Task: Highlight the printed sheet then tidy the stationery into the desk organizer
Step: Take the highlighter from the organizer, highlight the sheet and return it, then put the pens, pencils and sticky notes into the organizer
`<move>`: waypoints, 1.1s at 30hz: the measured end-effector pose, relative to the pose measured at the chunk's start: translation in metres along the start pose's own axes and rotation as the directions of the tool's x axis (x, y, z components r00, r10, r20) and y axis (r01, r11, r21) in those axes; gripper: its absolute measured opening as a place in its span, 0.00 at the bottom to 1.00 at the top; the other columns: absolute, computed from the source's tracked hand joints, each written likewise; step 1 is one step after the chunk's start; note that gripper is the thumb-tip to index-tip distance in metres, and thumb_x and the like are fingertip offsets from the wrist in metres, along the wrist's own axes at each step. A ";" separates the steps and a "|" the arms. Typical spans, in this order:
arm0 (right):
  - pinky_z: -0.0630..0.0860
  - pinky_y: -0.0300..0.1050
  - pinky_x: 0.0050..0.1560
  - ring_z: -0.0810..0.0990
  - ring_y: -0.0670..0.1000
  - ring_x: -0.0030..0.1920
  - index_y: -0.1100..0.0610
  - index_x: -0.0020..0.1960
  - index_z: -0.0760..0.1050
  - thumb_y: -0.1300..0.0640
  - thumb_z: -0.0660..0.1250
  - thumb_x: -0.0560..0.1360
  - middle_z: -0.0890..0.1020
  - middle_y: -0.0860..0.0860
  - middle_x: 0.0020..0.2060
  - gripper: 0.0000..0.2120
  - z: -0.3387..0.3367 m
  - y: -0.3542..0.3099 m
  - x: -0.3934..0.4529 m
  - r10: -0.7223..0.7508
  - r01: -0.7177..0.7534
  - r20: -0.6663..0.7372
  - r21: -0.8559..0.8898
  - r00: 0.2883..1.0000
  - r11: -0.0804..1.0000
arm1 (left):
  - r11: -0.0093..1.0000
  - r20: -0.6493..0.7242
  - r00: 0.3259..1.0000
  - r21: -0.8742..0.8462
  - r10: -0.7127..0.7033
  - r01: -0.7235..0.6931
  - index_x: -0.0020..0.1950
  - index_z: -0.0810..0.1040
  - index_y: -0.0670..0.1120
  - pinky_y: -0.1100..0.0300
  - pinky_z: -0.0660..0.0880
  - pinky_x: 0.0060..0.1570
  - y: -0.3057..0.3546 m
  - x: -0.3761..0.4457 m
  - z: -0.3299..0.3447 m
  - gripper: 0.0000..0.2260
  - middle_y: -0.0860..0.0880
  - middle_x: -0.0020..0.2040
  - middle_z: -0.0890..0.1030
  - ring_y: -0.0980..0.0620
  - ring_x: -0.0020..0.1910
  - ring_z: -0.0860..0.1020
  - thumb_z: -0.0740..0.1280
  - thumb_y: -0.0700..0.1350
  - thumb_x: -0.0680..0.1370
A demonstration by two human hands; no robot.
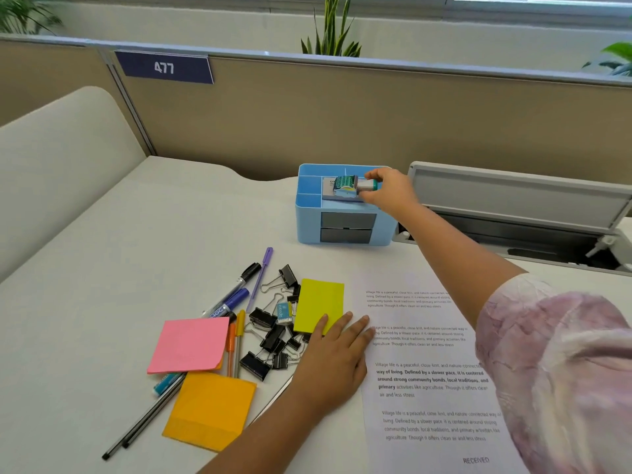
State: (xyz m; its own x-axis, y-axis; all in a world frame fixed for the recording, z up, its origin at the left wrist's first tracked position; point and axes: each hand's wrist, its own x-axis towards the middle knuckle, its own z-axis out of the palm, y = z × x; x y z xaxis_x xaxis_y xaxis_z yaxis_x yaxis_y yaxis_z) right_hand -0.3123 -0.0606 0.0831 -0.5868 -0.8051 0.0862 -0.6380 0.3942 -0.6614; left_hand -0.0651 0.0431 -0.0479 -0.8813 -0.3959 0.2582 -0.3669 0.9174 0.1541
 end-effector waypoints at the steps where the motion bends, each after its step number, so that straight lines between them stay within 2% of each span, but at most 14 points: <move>1: 0.76 0.51 0.56 0.76 0.52 0.56 0.55 0.63 0.72 0.54 0.72 0.70 0.78 0.53 0.59 0.22 -0.001 0.000 -0.003 -0.007 0.007 -0.007 -0.024 1.000 1.000 | 1.000 0.000 1.000 -0.002 0.001 -0.001 0.63 0.74 0.53 0.43 0.70 0.61 0.000 0.000 0.000 0.19 0.54 0.64 0.76 0.50 0.63 0.73 0.55 0.50 0.74; 4: 0.73 0.49 0.53 0.74 0.52 0.60 0.53 0.66 0.68 0.49 0.70 0.72 0.75 0.51 0.62 0.25 -0.006 -0.002 -0.016 -0.080 0.068 -0.106 -0.114 0.991 0.991 | 1.000 0.006 1.000 0.000 -0.001 0.001 0.62 0.75 0.53 0.43 0.71 0.60 0.000 0.001 -0.001 0.19 0.54 0.63 0.76 0.50 0.62 0.74 0.56 0.50 0.74; 7: 0.73 0.51 0.55 0.75 0.53 0.60 0.54 0.66 0.69 0.47 0.68 0.73 0.77 0.51 0.61 0.24 -0.013 -0.002 -0.036 -0.241 0.181 -0.221 -0.260 0.945 0.949 | 1.000 0.021 1.000 0.008 0.000 -0.001 0.62 0.75 0.52 0.43 0.71 0.60 0.001 0.001 -0.003 0.19 0.54 0.63 0.77 0.50 0.62 0.74 0.55 0.50 0.74; 11: 0.71 0.52 0.58 0.75 0.54 0.59 0.54 0.66 0.70 0.49 0.67 0.74 0.77 0.52 0.60 0.23 -0.019 0.012 -0.078 -0.317 0.238 -0.241 -0.308 0.917 0.921 | 1.000 0.051 0.999 0.014 0.007 -0.008 0.61 0.76 0.52 0.43 0.72 0.58 0.001 0.001 -0.007 0.19 0.53 0.62 0.77 0.49 0.61 0.75 0.55 0.50 0.73; 15: 0.68 0.50 0.60 0.73 0.53 0.61 0.53 0.67 0.69 0.49 0.66 0.74 0.76 0.52 0.62 0.22 -0.019 0.036 -0.136 -0.241 0.171 -0.217 -0.295 0.946 0.940 | 1.000 0.061 0.998 0.012 0.005 -0.005 0.61 0.77 0.51 0.43 0.73 0.57 0.003 0.000 -0.009 0.20 0.52 0.61 0.78 0.49 0.60 0.76 0.54 0.50 0.73; 20: 0.64 0.49 0.66 0.69 0.52 0.66 0.51 0.69 0.66 0.45 0.61 0.76 0.72 0.50 0.67 0.23 -0.011 0.075 -0.210 -0.066 0.036 -0.079 -0.336 0.995 0.941 | 0.999 0.040 0.999 0.034 0.027 -0.028 0.58 0.78 0.49 0.45 0.75 0.54 0.005 0.000 -0.008 0.20 0.51 0.58 0.80 0.48 0.57 0.78 0.54 0.48 0.72; 25: 0.61 0.52 0.70 0.64 0.53 0.70 0.53 0.71 0.64 0.37 0.51 0.76 0.67 0.52 0.71 0.29 -0.001 0.110 -0.265 0.035 -0.043 -0.031 -0.311 0.999 0.949 | 0.997 -0.035 0.998 0.057 -0.058 0.060 0.59 0.78 0.44 0.45 0.74 0.54 0.012 -0.004 -0.009 0.21 0.49 0.57 0.81 0.45 0.58 0.78 0.54 0.45 0.70; 28: 0.58 0.55 0.71 0.62 0.53 0.72 0.53 0.71 0.62 0.34 0.44 0.74 0.65 0.52 0.71 0.34 0.006 0.124 -0.284 0.074 -0.080 -0.033 -0.369 0.997 0.926 | 0.996 -0.039 0.998 0.068 -0.057 0.060 0.59 0.78 0.44 0.45 0.73 0.55 0.017 -0.010 -0.009 0.21 0.48 0.56 0.81 0.46 0.58 0.77 0.54 0.44 0.70; 30: 0.56 0.56 0.72 0.61 0.54 0.72 0.54 0.71 0.62 0.35 0.46 0.75 0.65 0.52 0.71 0.33 0.006 0.129 -0.290 0.093 -0.101 -0.040 -0.393 0.995 0.914 | 0.997 -0.031 0.999 0.072 -0.039 0.041 0.59 0.78 0.44 0.45 0.73 0.56 0.021 -0.013 -0.010 0.21 0.48 0.56 0.81 0.46 0.58 0.77 0.54 0.44 0.71; 33: 0.48 0.53 0.74 0.54 0.52 0.75 0.53 0.73 0.60 0.42 0.52 0.78 0.60 0.50 0.74 0.26 0.005 0.135 -0.297 0.138 -0.139 -0.031 -0.403 0.990 0.905 | 0.996 -0.027 0.999 0.078 -0.030 0.032 0.58 0.79 0.44 0.46 0.74 0.55 0.025 -0.022 -0.011 0.20 0.48 0.55 0.81 0.46 0.58 0.78 0.54 0.44 0.71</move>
State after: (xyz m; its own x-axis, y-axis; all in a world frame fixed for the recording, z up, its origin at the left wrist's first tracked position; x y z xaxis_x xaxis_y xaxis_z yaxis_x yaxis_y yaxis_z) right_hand -0.2217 0.2293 -0.0355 -0.6848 -0.7285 0.0171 -0.6963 0.6472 -0.3105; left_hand -0.0512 0.0746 -0.0391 -0.8615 -0.4242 0.2790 -0.4172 0.9046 0.0871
